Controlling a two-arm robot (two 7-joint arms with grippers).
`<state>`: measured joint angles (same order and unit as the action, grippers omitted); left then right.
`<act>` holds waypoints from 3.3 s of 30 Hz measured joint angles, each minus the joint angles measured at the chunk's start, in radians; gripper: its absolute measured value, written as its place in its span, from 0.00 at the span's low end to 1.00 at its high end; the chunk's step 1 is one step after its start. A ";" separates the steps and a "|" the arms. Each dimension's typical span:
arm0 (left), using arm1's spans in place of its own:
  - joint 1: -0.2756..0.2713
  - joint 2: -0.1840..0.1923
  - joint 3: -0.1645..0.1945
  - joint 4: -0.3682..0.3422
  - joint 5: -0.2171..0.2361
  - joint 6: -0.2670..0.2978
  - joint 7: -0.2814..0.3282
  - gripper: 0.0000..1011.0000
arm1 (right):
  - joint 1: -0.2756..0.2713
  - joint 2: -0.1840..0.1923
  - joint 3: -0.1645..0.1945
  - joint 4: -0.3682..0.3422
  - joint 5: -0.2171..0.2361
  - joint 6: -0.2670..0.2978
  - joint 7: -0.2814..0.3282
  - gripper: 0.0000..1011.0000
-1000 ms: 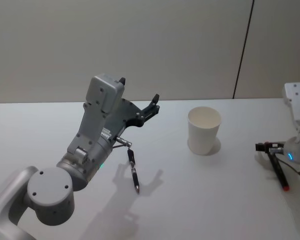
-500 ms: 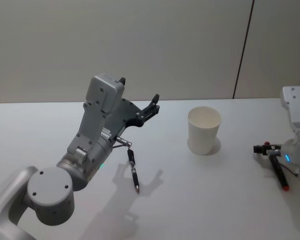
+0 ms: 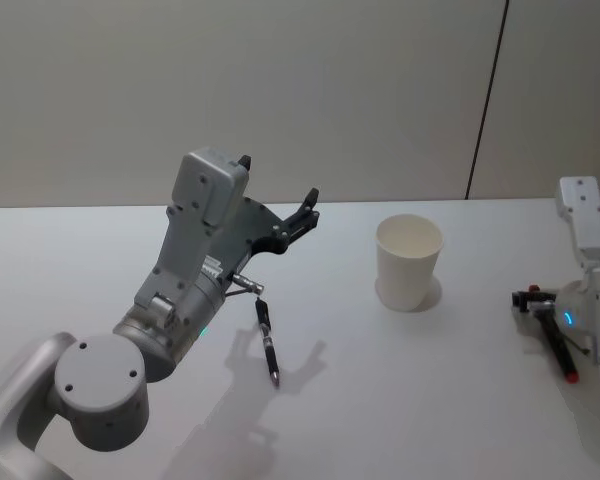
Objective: Place the pen into the pen holder.
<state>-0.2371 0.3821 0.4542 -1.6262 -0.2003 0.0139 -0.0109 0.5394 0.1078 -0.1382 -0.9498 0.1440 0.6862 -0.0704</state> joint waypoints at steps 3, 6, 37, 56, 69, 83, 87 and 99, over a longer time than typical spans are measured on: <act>0.000 0.000 0.000 0.000 0.000 0.000 0.000 0.99 | 0.004 -0.002 0.000 0.010 -0.001 -0.006 0.003 0.49; 0.000 0.000 0.000 0.000 0.000 0.000 0.000 0.99 | 0.007 -0.004 0.000 0.020 -0.001 -0.011 0.005 0.39; 0.000 0.000 0.000 0.000 0.000 0.000 0.000 0.99 | -0.028 -0.004 0.018 -0.045 0.017 -0.162 0.038 0.16; 0.000 0.000 0.000 0.000 0.000 0.000 0.000 0.99 | -0.100 0.001 0.015 -0.203 0.008 -0.348 0.053 0.16; 0.000 0.000 0.000 0.000 0.000 0.000 0.000 0.99 | -0.119 -0.015 -0.008 -0.250 -0.021 -0.538 0.075 0.16; 0.000 0.000 0.000 0.000 0.000 0.000 0.000 0.99 | -0.073 -0.052 -0.042 -0.178 -0.054 -0.796 0.120 0.16; 0.000 0.000 0.000 0.000 0.000 0.000 0.000 0.99 | -0.053 -0.065 -0.054 -0.136 -0.067 -0.878 0.129 0.16; 0.000 0.000 0.000 0.000 0.000 0.000 0.000 0.99 | 0.039 -0.114 -0.090 0.077 -0.110 -1.163 0.139 0.16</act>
<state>-0.2371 0.3821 0.4542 -1.6262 -0.2004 0.0139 -0.0109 0.5787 -0.0064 -0.2281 -0.8729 0.0336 -0.4771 0.0689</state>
